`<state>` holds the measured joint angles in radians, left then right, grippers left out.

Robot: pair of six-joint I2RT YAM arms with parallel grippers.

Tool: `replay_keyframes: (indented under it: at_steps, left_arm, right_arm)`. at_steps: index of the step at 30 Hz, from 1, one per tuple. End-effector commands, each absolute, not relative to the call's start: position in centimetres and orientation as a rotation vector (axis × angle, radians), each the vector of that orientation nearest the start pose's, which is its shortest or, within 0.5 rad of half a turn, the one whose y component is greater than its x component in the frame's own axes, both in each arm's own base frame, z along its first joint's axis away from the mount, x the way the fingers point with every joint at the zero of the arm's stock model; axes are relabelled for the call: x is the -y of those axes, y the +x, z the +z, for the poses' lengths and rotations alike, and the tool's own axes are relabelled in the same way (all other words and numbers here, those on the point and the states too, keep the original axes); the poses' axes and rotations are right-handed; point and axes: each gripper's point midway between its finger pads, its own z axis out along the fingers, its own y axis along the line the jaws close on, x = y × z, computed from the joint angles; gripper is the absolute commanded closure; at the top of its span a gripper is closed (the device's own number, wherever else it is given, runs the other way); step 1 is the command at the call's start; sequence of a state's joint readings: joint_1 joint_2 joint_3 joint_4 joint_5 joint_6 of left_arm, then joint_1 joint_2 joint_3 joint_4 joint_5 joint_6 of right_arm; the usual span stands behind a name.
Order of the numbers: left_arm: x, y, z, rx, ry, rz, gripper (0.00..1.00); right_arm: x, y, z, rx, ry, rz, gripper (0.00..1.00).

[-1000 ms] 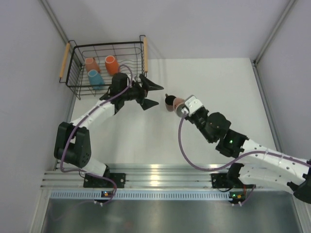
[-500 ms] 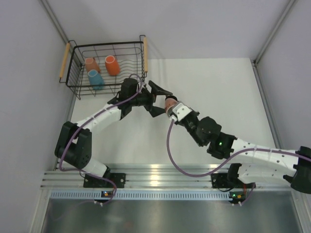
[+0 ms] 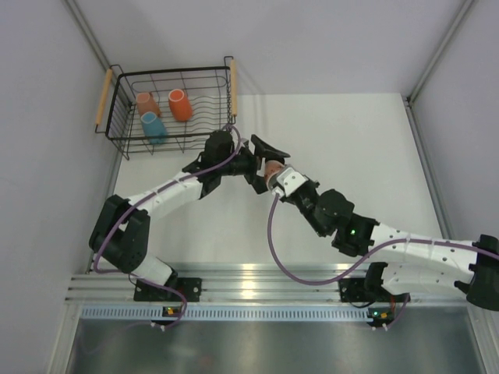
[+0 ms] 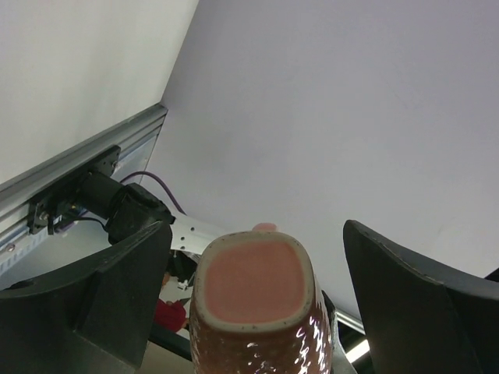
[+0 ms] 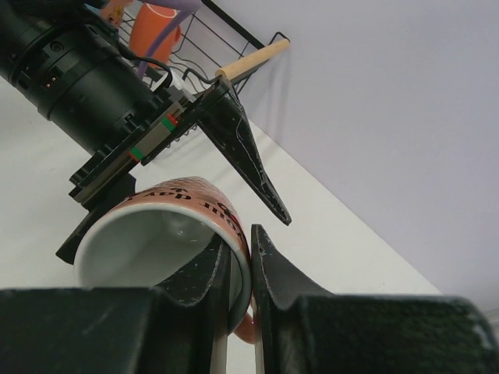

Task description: Load the cups into the dish rack

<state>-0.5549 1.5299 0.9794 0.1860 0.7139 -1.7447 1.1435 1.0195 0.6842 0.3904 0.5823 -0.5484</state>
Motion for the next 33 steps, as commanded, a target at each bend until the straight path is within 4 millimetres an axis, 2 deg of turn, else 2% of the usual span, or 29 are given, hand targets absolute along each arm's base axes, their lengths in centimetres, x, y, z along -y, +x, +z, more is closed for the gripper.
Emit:
replay_keyframes:
  at_steps: [1,3,4,5,6,7,12,17,19,21,24,25,33]
  left_arm:
    - [35.1,28.2,28.0,-2.316,-0.780,-2.042,0.04]
    - [35.1,28.1,28.5,-2.298,-0.762,-2.054,0.15]
    - [35.1,28.2,28.5,-2.292,-0.762,-2.056,0.26]
    - [35.1,28.2,28.5,-2.287,-0.762,-2.062,0.45]
    - [35.2,28.2,28.6,-2.285,-0.765,-2.071,0.89]
    - [35.2,28.1,28.3,-2.294,-0.775,-2.072,1.00]
    - [35.3,28.0,28.3,-2.279,-0.773,-2.104,1.00]
    - [34.7,28.2,29.6,-2.175,-0.777,-2.145,1.00]
    - [34.4,28.5,30.2,-2.123,-0.784,-2.167,1.00]
    - [34.4,28.8,29.8,-2.114,-0.824,-2.175,1.00]
    - [34.4,29.0,29.7,-2.074,-0.835,-2.224,1.00]
    - [34.4,29.1,29.7,-2.061,-0.846,-2.239,1.00]
    - [33.9,29.7,30.1,-1.932,-0.903,-2.360,1.00]
  right_arm:
    - [-27.0,24.2,32.0,-1.247,-0.679,0.114,1.00]
    - [-27.0,24.3,31.9,-1.249,-0.676,0.116,1.00]
    - [-27.0,24.3,31.9,-1.249,-0.676,0.116,1.00]
    - [-27.0,24.3,31.9,-1.251,-0.673,0.117,1.00]
    - [-27.1,24.3,31.8,-1.251,-0.674,0.119,1.00]
    - [-27.1,24.3,31.7,-1.253,-0.676,0.118,1.00]
    - [-27.1,24.4,31.1,-1.270,-0.682,0.100,1.00]
    - [-26.8,24.7,30.3,-1.291,-0.668,0.084,1.00]
    - [-26.8,24.8,29.9,-1.301,-0.662,0.085,0.94]
    - [-26.8,25.0,29.4,-1.314,-0.654,0.088,0.85]
    - [-26.8,25.0,29.0,-1.324,-0.649,0.088,0.77]
    - [-26.7,25.1,28.7,-1.329,-0.649,0.082,0.70]
    - [-26.1,25.3,27.2,-1.362,-0.649,0.072,0.54]
